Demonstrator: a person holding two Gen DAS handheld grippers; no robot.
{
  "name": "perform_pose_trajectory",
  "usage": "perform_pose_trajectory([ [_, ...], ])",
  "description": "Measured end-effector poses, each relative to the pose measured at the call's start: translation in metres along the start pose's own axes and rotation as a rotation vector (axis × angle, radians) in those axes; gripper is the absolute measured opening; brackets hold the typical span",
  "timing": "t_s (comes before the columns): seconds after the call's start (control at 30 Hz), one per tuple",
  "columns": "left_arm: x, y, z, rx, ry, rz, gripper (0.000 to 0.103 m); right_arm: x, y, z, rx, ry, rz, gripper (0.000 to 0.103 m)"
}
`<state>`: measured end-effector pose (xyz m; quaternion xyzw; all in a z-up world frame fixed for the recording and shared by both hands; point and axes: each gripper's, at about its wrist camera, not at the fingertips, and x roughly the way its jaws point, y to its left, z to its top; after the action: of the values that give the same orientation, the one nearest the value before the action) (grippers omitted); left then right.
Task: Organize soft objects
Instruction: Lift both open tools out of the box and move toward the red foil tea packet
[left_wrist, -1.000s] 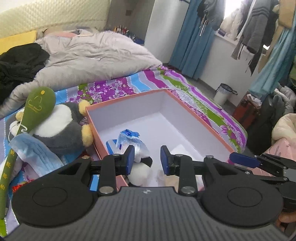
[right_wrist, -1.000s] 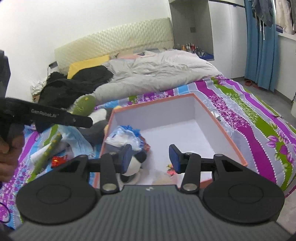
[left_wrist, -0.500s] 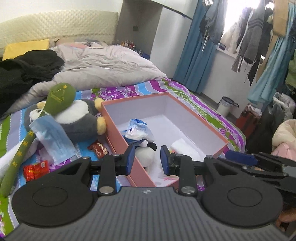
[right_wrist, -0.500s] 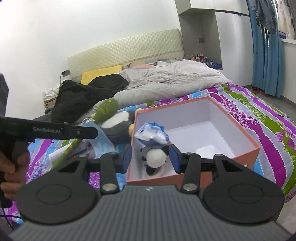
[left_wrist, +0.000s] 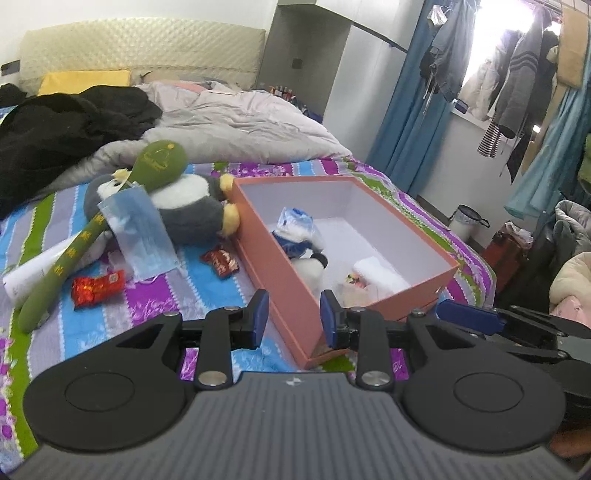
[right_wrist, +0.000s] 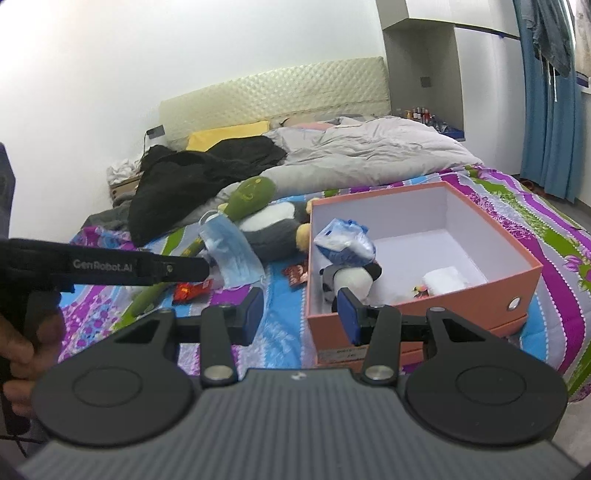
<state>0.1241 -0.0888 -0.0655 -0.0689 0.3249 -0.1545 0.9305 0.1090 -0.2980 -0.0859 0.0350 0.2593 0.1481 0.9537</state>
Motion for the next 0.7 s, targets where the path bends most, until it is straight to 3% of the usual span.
perform_pose_trajectory([
  [0.37,-0.034,0.022,-0.035,-0.078,0.002,0.022,0.035,-0.007,0.024,-0.027,0.011,0.034,-0.006,0.047],
  [0.7,-0.036,0.063,-0.065,-0.139,0.033,0.121,0.035,0.023,0.055,-0.046,-0.05,0.107,0.023,0.047],
])
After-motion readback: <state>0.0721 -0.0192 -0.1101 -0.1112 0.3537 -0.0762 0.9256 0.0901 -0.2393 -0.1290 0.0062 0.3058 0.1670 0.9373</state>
